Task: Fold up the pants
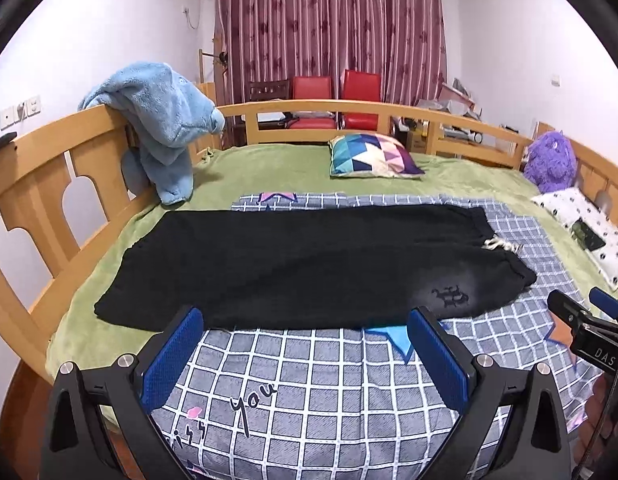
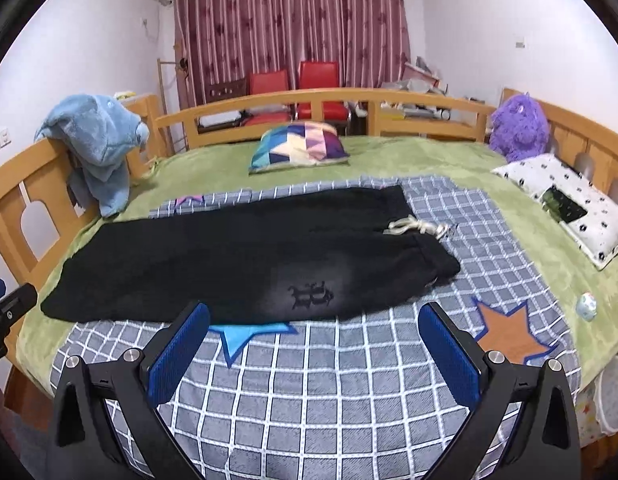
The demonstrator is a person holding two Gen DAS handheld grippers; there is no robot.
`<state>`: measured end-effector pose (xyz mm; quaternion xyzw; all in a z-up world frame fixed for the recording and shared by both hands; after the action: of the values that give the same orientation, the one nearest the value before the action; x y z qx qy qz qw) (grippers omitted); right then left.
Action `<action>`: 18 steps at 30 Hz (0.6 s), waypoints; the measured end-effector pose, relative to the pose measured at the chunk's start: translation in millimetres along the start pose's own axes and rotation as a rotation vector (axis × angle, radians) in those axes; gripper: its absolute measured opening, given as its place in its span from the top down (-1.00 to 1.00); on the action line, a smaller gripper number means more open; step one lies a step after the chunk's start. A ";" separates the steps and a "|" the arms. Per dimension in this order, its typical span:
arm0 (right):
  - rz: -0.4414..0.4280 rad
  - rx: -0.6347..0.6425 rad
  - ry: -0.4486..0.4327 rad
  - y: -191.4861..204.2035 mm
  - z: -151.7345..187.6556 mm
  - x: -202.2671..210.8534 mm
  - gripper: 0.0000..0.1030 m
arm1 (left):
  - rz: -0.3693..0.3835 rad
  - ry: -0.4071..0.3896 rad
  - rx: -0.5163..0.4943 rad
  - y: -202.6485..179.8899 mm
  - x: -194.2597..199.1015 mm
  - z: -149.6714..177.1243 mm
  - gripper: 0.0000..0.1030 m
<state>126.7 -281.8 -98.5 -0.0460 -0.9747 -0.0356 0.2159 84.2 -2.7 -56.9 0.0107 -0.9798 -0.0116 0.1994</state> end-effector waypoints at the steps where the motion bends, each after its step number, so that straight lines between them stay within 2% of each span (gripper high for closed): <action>1: -0.001 0.002 0.013 0.5 4.5 -3.3 -0.99 | -0.001 0.003 -0.007 -0.9 -1.1 2.0 -1.00; 6: 0.009 0.036 0.020 0.9 15.4 -5.0 -0.99 | 0.009 0.015 -0.005 -3.7 -3.1 7.2 -1.00; 18: 0.011 0.015 -0.005 0.5 8.8 3.6 -0.99 | 0.022 0.021 -0.002 -5.4 -0.9 6.7 -1.00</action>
<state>119.8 -280.2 -104.8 -0.0496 -0.9752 -0.0269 0.2139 82.5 -7.9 -63.5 -0.0004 -0.9776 -0.0105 0.2100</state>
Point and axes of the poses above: each gripper's, at about its wrist camera, not at the fingertips, and x roughly against the way its jaws point, y to its left, z to its underside, the point moved 8 cm from there along -x, roughly the way its jaws point, and after that the axes turned 12 degrees about -y, right-handed, at the moved point
